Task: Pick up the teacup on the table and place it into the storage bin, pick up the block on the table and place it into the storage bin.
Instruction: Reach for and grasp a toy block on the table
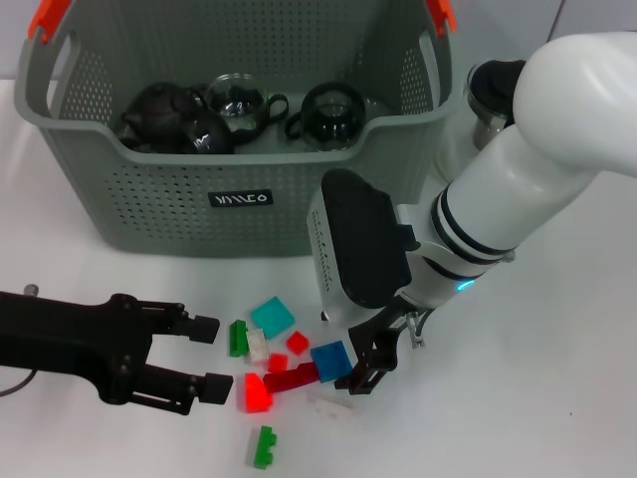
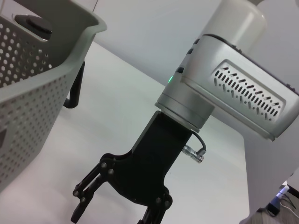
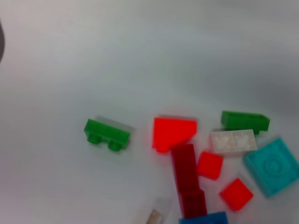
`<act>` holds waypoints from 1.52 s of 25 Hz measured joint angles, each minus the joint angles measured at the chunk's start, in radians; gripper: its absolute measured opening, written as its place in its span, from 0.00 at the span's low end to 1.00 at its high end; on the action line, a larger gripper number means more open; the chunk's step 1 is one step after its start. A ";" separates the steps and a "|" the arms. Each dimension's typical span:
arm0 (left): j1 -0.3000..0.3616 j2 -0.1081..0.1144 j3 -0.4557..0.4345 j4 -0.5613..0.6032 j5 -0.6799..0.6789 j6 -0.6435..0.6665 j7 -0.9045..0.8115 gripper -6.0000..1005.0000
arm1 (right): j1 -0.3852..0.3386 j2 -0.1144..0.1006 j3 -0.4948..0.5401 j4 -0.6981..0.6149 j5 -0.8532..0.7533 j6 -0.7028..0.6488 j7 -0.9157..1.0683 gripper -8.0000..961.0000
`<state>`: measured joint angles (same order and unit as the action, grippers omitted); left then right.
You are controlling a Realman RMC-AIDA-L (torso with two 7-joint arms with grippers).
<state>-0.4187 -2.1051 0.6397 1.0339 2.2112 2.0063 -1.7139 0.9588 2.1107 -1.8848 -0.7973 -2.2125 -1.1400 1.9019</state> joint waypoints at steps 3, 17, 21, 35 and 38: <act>0.000 -0.001 0.000 -0.002 0.001 0.000 0.003 0.86 | 0.000 0.002 -0.004 0.001 -0.001 0.006 -0.001 0.92; -0.002 -0.001 0.000 -0.011 0.003 0.000 0.014 0.86 | -0.007 0.009 -0.048 0.001 0.005 0.045 0.005 0.88; -0.002 -0.001 -0.001 -0.011 0.003 0.000 0.014 0.86 | -0.009 0.009 -0.050 -0.001 0.005 0.050 0.010 0.78; -0.002 -0.001 0.001 -0.011 0.005 0.003 0.013 0.86 | -0.010 0.008 -0.051 0.003 0.012 0.053 0.011 0.59; -0.001 -0.001 0.002 -0.011 0.005 0.003 0.012 0.86 | -0.010 0.008 -0.051 0.003 0.011 0.053 0.011 0.57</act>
<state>-0.4194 -2.1061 0.6413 1.0231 2.2166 2.0098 -1.7015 0.9488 2.1184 -1.9362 -0.7944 -2.2011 -1.0871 1.9129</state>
